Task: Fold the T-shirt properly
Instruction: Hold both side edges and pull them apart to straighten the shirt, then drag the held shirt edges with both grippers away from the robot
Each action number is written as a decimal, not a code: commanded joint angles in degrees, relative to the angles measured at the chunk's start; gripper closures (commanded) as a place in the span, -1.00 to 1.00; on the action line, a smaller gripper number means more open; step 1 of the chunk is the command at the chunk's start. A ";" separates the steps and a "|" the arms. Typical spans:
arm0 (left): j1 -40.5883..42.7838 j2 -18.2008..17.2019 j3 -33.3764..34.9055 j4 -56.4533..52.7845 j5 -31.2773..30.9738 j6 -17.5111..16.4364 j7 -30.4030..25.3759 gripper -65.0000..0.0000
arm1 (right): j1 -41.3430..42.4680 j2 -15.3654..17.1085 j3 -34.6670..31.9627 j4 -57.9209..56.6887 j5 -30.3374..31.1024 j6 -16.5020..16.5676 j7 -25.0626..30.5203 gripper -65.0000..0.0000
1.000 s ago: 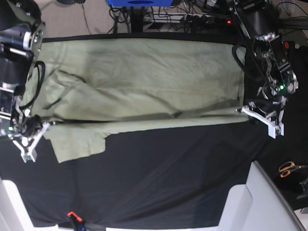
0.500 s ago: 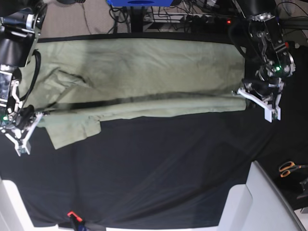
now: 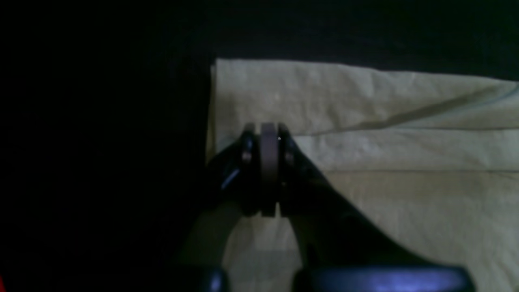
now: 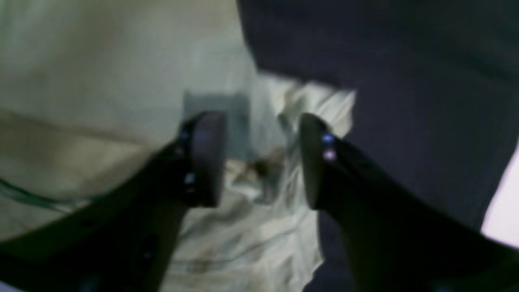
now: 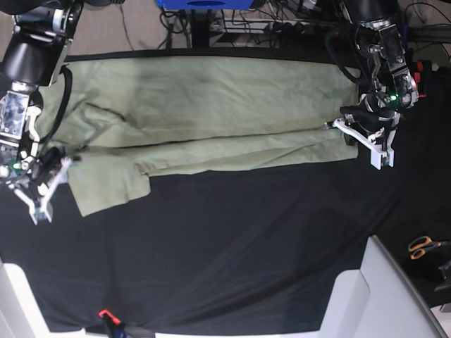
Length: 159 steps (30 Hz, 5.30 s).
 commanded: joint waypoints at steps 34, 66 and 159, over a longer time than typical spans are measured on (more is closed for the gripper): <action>-0.62 -0.92 -0.31 1.09 -0.31 0.27 -1.00 1.00 | 17.72 4.64 -0.63 -38.87 0.20 0.05 18.52 0.54; -0.71 -1.09 -0.31 1.18 -0.31 0.27 -1.00 1.00 | 2.16 -0.63 -0.46 -0.80 0.37 0.58 -4.34 1.00; 6.15 -4.52 4.87 4.08 0.30 0.27 -1.00 1.00 | -19.64 -9.33 8.42 23.90 0.28 -0.03 -10.23 0.25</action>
